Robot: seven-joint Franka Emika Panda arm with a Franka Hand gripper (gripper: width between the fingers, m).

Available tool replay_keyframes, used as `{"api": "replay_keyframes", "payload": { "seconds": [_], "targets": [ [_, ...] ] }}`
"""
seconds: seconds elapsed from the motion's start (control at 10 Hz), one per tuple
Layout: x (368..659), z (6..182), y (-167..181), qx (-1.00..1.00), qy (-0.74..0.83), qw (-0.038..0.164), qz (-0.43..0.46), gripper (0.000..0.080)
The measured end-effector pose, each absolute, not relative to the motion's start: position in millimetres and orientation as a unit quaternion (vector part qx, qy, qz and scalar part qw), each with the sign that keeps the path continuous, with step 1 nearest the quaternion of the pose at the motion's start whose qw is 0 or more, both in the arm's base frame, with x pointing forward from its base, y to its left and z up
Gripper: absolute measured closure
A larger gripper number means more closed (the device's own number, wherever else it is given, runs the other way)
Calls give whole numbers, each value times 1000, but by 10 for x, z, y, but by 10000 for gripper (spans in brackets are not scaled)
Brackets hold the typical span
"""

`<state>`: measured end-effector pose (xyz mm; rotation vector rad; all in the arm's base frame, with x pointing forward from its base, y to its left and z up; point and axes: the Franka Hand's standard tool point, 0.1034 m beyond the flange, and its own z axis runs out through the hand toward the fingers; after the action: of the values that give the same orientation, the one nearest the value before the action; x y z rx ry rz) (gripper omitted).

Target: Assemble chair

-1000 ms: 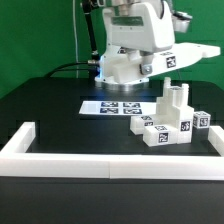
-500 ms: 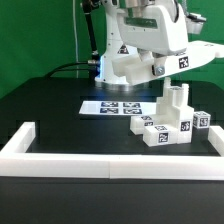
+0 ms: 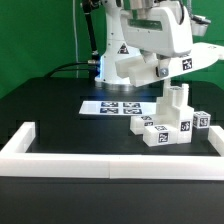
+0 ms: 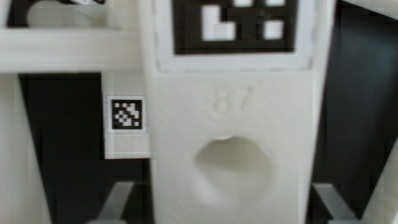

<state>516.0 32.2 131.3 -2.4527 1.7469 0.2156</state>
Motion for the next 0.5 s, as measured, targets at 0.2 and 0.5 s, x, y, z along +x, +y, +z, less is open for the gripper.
{"api": "replay_keyframes", "payload": {
  "seconds": [0.2, 0.5],
  "targets": [
    [5170, 1316, 372, -812, 577, 62, 68, 511],
    [5177, 1314, 387, -814, 574, 63, 65, 511]
  ]
}}
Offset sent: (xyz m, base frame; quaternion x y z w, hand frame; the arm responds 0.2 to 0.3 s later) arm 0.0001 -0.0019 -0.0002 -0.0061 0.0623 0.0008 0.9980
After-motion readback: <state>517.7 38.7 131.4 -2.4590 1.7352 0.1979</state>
